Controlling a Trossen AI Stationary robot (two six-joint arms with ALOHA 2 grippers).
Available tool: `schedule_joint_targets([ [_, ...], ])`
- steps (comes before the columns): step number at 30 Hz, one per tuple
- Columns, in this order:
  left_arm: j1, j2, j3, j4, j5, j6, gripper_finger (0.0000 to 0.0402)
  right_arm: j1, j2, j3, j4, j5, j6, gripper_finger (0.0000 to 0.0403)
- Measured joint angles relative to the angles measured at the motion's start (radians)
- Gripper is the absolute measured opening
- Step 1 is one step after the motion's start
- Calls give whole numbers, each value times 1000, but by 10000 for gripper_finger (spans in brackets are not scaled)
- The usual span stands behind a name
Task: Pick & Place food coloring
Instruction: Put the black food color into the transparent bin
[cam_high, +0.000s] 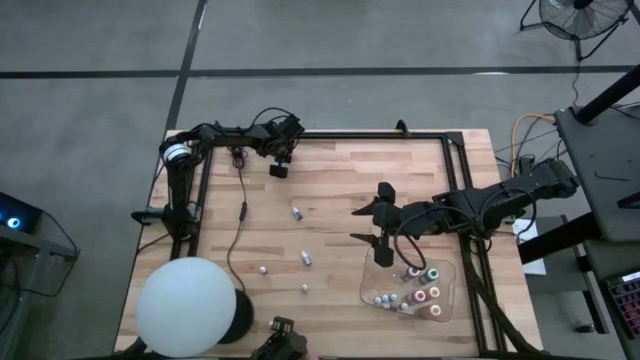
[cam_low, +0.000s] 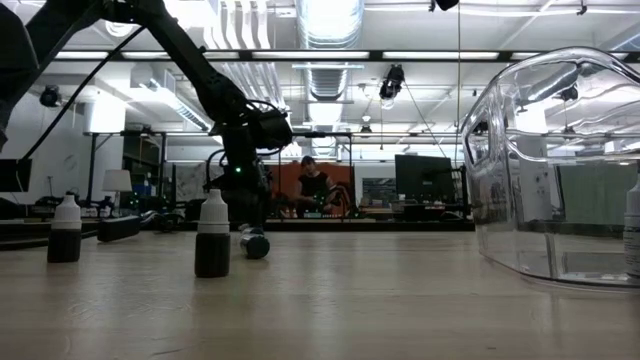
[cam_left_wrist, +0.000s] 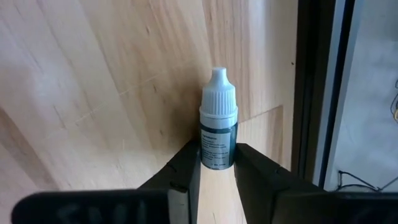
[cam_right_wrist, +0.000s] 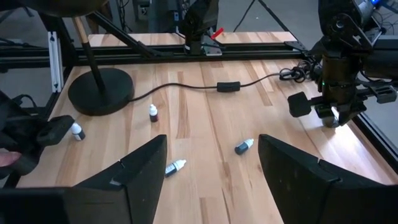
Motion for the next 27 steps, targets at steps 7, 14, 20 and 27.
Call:
schedule_joint_targets([
  [7, -1, -15, -1, 19, 0, 76, 61, 0, 0, 0, 0, 1, -9, 240],
  [14, -11, -51, 0, 38, -5, 232, 52, 0, -1, 0, 7, 4, -55, 238],
  [20, -56, -84, -2, 46, 30, 310, 51, 0, -2, 6, 18, 11, -111, 238],
  [27, -142, -94, -2, 52, 35, 373, 50, -1, -12, 44, 12, 42, -99, 236],
])
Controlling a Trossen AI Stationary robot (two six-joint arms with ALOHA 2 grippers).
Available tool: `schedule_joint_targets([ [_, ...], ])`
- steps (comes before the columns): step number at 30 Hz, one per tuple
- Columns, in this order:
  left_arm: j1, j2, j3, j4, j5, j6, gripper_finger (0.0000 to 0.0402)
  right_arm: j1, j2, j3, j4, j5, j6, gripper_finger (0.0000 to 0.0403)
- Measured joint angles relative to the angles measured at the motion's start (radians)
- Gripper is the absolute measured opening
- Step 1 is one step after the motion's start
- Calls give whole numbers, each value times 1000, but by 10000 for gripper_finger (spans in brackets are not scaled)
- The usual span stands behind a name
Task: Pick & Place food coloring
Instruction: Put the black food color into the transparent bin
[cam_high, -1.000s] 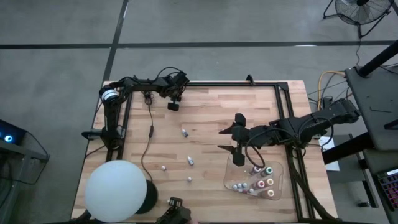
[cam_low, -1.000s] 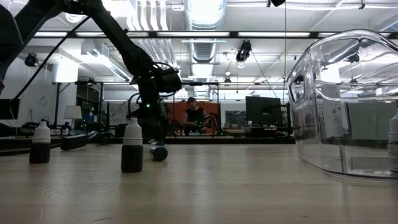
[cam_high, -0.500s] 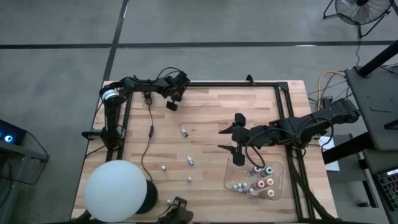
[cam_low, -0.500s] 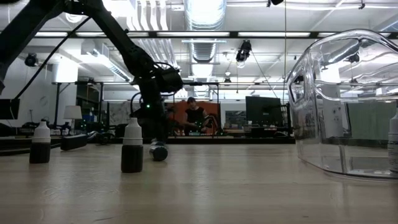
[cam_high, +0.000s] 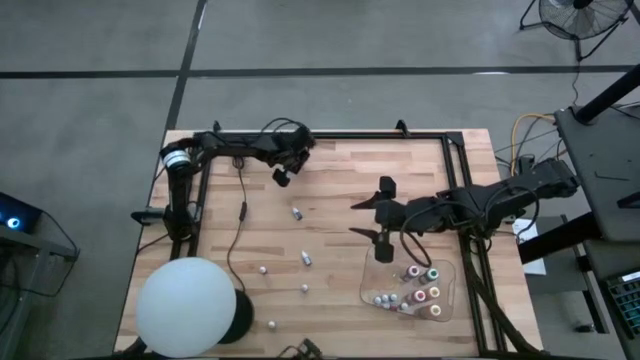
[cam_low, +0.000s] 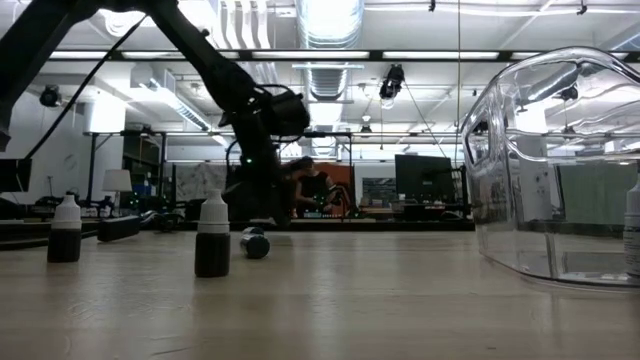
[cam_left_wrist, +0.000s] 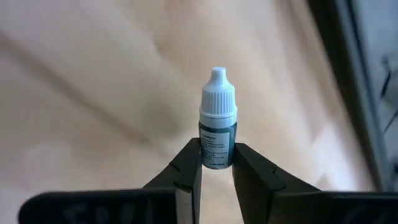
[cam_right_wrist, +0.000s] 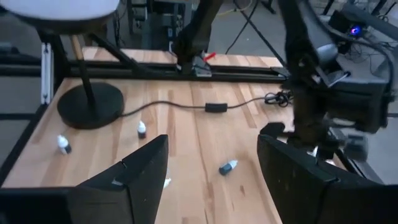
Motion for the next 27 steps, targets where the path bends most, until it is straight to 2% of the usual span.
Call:
schedule_joint_targets([
  [13, -153, -17, 5, 28, 19, 322, 44, 0, -104, 21, -31, 43, 21, 233],
  [17, -178, -28, 29, 29, 20, 471, 44, 0, -163, 22, -47, 43, 48, 233],
  [27, -229, -90, 183, 25, 94, 866, 43, 1, -269, 21, -73, 42, 63, 233],
])
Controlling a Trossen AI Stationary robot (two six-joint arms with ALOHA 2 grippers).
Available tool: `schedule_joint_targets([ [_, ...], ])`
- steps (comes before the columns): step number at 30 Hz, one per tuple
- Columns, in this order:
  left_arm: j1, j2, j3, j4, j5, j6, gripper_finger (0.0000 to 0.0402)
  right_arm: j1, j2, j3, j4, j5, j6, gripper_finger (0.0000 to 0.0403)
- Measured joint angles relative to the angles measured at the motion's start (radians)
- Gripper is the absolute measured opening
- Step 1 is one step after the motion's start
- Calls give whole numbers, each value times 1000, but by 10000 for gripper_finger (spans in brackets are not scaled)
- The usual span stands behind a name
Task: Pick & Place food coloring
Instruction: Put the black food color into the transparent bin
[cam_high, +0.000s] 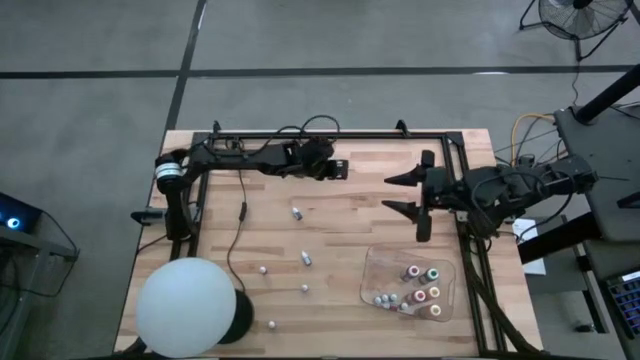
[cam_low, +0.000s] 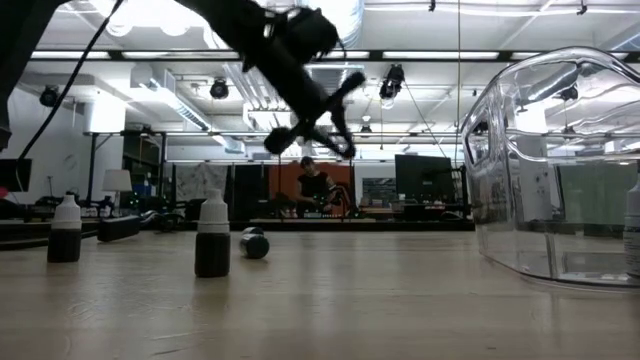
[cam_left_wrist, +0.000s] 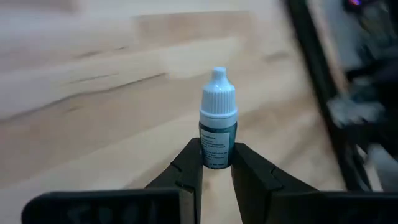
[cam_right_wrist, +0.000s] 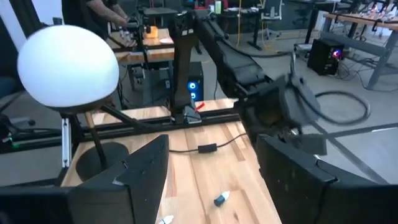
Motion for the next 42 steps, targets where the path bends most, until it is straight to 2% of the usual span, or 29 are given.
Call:
schedule_joint_targets([
  [6, -43, -25, 167, -61, 28, 222, 43, 0, -21, 16, 2, 0, 2, 238],
  [13, -119, -51, 351, -146, 32, 476, 43, 0, -21, 119, -6, 0, -1, 288],
  [18, -188, -81, 406, -149, 32, 611, 43, 0, -10, 239, -176, -1, 47, 322],
  [26, -291, -98, 415, -156, 70, 645, 43, -3, 113, 539, -601, -6, 120, 316],
  [33, -366, -96, 415, -161, 71, 668, 43, -48, 296, 794, -861, -142, 168, 309],
  [38, -412, -96, 415, -161, 71, 669, 43, -84, 417, 902, -915, -283, 186, 310],
  [42, -441, -96, 415, -161, 59, 667, 43, -96, 506, 957, -961, -354, 185, 305],
])
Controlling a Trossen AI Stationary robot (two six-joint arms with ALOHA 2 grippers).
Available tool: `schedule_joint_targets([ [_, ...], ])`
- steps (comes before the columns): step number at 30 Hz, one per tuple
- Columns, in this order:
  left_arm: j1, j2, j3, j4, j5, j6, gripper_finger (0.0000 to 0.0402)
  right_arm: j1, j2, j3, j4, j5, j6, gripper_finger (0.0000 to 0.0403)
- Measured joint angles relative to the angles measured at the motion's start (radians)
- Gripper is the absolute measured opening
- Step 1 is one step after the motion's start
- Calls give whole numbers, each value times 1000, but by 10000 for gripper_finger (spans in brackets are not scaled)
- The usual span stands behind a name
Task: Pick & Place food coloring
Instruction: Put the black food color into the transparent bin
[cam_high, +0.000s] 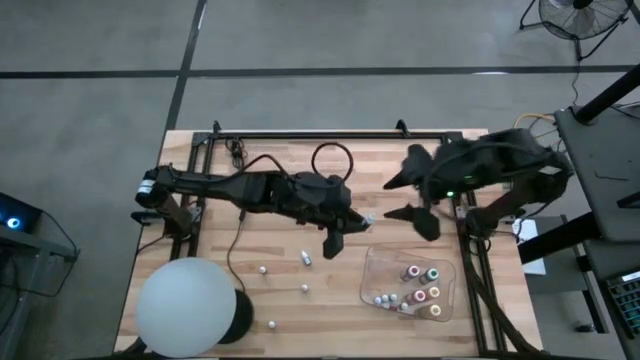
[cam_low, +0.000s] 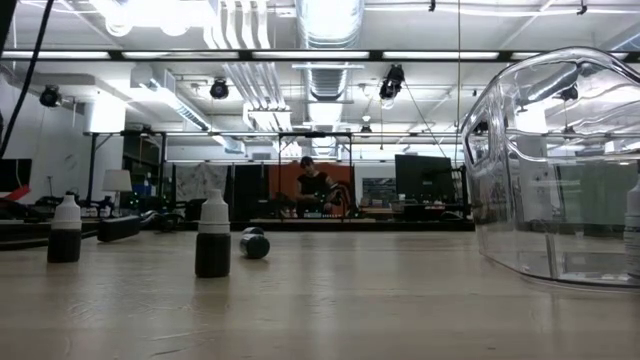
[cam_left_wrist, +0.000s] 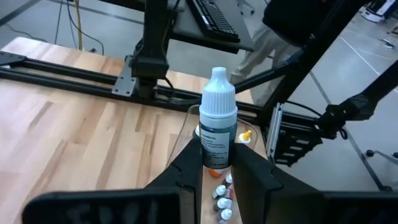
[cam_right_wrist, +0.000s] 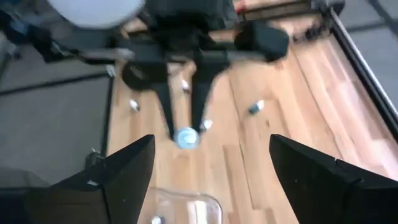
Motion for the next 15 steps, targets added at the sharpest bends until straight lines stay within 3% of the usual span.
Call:
schedule_joint_targets([
  [15, -22, 0, 0, -2, -16, -6, 43, 12, 147, 22, -20, -148, 2, 282],
])
